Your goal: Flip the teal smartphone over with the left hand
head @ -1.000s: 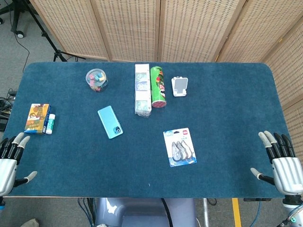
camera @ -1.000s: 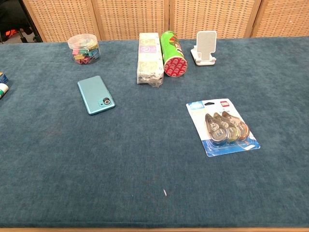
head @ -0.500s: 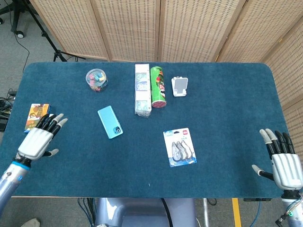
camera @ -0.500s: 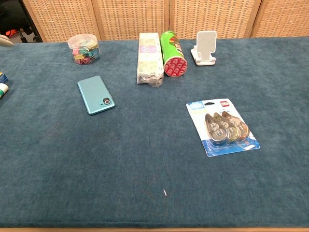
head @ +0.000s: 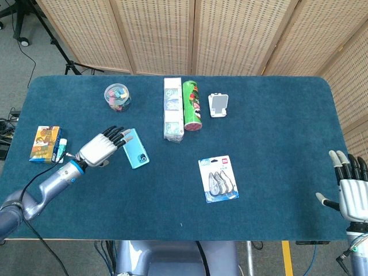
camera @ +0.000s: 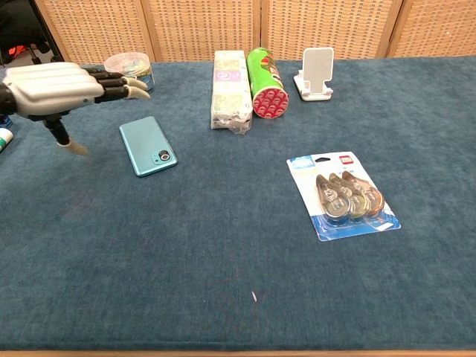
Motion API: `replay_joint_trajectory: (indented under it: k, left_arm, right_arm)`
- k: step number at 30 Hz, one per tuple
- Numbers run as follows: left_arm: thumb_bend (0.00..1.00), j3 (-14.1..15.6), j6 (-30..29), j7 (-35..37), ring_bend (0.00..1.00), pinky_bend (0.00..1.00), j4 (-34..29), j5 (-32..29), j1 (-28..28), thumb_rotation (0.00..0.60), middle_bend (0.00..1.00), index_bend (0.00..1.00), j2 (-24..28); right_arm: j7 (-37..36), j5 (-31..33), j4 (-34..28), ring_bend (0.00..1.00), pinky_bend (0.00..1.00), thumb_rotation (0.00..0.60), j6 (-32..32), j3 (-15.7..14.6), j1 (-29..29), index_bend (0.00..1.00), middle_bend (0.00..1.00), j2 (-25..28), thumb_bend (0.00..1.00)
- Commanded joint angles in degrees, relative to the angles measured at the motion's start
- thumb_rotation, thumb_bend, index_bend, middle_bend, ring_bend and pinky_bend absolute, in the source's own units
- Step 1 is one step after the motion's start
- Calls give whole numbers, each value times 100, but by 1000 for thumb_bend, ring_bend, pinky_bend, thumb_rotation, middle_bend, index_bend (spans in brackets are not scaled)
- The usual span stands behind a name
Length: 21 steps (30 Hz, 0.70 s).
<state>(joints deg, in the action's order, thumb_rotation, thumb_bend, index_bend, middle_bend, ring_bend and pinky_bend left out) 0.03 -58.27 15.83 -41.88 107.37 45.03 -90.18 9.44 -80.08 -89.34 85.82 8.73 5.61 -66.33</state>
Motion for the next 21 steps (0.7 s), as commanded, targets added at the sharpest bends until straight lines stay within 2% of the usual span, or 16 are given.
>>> replay_joint_trajectory:
  k: [1, 8, 16, 21]
  left_arm:
    - [105, 247, 252, 254, 1, 146, 503, 226, 427, 600, 0, 58, -352]
    - [108, 549, 434, 476, 1, 146, 939, 360, 872, 600, 0, 58, -708]
    - [140, 817, 737, 623, 1, 146, 1257, 315, 1097, 600, 0, 58, -935]
    - [205, 971, 902, 654, 6, 146, 1402, 283, 1206, 600, 0, 70, -1023]
  right_arm:
    - [35, 112, 67, 0, 0, 600, -52, 32, 5, 0, 0, -21, 0]
    - [63, 272, 140, 0, 0, 600, -73, 83, 0, 0, 0, -39, 0]
    - [36, 372, 171, 0, 0, 600, -98, 104, -11, 0, 0, -25, 0]
    - [-5, 422, 189, 0, 0, 600, -118, 124, -11, 0, 0, -8, 0]
